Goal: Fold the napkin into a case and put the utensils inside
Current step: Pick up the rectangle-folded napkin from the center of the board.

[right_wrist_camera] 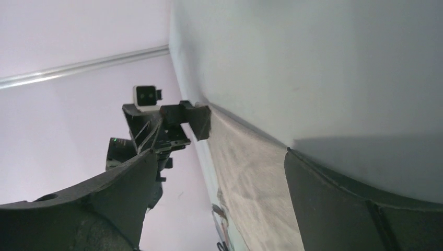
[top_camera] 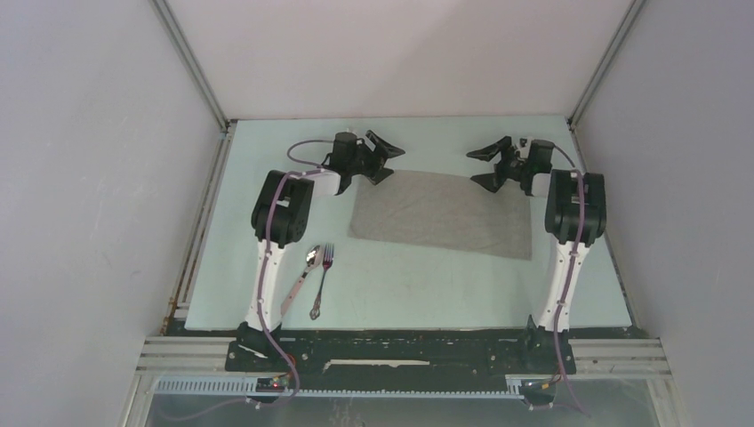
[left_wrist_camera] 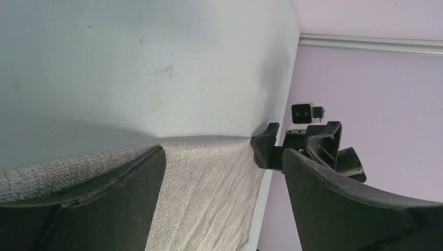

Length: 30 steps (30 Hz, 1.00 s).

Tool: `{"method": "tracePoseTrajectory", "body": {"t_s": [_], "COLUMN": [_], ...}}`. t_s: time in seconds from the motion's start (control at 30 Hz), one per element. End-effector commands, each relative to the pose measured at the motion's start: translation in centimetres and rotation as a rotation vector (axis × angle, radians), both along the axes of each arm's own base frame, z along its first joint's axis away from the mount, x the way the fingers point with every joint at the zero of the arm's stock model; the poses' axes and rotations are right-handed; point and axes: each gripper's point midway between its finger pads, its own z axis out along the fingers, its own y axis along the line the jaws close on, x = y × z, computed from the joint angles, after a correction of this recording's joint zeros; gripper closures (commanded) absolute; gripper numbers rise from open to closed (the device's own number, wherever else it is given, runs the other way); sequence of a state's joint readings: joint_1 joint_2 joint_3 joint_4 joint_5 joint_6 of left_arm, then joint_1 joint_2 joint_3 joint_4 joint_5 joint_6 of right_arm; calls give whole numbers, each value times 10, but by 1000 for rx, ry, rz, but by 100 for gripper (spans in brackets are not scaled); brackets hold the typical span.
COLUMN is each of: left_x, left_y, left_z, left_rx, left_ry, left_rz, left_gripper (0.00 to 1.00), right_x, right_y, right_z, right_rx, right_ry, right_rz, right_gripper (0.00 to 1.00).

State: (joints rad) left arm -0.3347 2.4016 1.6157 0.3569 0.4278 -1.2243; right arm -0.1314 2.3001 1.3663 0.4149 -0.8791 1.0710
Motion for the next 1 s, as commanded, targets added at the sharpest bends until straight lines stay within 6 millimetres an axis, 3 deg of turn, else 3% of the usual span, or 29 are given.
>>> {"method": "tracePoseTrajectory", "body": {"t_s": [0.0, 0.1, 0.2, 0.27, 0.33, 0.4, 0.57, 0.7, 0.87, 0.97], "left_x": [-9, -18, -44, -70, -102, -136, -210, -252, -274, -274], "left_y": [13, 5, -1, -2, -4, -6, 3, 17, 37, 46], "left_z": [11, 65, 116, 145, 165, 181, 200, 188, 172, 172], "left_rx": [120, 154, 187, 194, 206, 203, 209, 283, 397, 456], "left_ry": [-12, -82, -88, -72, -80, -108, -173, -214, -263, -290], "left_rz": [-11, -57, -92, -108, -146, -194, -307, -388, -442, -445], "left_gripper": [6, 2, 0, 0, 0, 0, 0, 0, 0, 0], "right_x": [-6, -40, -82, -114, -152, -171, -184, -191, -190, -182], "right_y": [-59, -88, -135, -149, -155, -161, -170, -170, -161, -155], "right_z": [14, 39, 51, 52, 40, 37, 29, 30, 19, 11], "right_rx": [-107, -337, -783, -977, -1118, -1154, -1019, -1047, -975, -934], "right_ry": [50, 179, 307, 314, 336, 369, 544, 610, 607, 596], "right_rz": [-37, -13, -30, 27, 124, 111, 134, 235, 319, 336], "right_gripper": [0, 0, 0, 0, 0, 0, 5, 8, 12, 22]}}
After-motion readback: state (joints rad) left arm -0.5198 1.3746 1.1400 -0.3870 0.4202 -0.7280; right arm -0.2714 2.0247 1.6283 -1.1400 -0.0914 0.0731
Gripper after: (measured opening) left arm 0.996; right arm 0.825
